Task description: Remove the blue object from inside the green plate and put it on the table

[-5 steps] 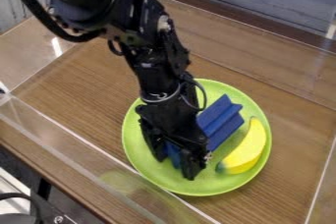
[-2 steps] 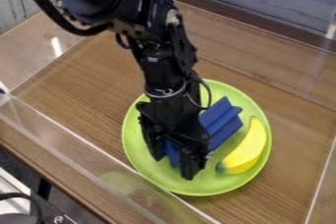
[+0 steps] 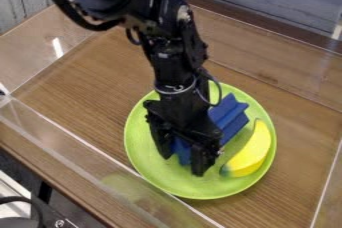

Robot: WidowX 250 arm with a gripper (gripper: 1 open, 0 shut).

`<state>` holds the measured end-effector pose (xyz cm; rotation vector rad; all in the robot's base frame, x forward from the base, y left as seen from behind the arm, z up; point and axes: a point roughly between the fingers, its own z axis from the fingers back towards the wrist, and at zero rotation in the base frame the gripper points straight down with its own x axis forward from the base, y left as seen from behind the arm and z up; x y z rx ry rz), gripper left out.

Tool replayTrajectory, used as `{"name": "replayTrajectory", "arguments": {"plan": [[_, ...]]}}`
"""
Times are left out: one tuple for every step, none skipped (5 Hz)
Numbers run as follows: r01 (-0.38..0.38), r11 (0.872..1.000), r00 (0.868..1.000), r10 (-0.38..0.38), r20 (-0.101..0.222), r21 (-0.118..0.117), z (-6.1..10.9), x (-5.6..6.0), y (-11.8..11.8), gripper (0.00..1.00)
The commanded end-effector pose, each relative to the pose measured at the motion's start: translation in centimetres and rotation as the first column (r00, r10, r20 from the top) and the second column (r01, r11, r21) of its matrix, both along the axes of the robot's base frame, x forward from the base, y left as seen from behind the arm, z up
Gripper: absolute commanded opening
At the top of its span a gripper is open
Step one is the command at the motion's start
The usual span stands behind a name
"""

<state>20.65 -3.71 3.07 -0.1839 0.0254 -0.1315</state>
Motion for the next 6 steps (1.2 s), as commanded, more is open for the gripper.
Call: {"name": "replayTrajectory", "arguments": {"plan": [[-0.004, 1.0, 0.999, 0.004, 0.043, 0.004, 0.7, 1.5, -0.3, 0.0], [0.036, 0.999, 0.998, -0.036, 0.045, 0.005, 0.9, 1.6, -1.2, 0.0], [0.077, 0.997, 0.996, -0.077, 0.052, 0.005, 1.2, 1.7, -2.3, 0.0], [0.115, 0.993, 0.992, -0.115, 0.06, 0.005, 2.5, 1.6, -2.8, 0.0], [0.153, 0.988, 0.986, -0.153, 0.071, 0.006, 3.8, 1.5, -3.1, 0.0], [0.14, 0.99, 0.986, -0.14, 0.095, 0.01, 3.4, 1.3, -3.6, 1.0]]}}
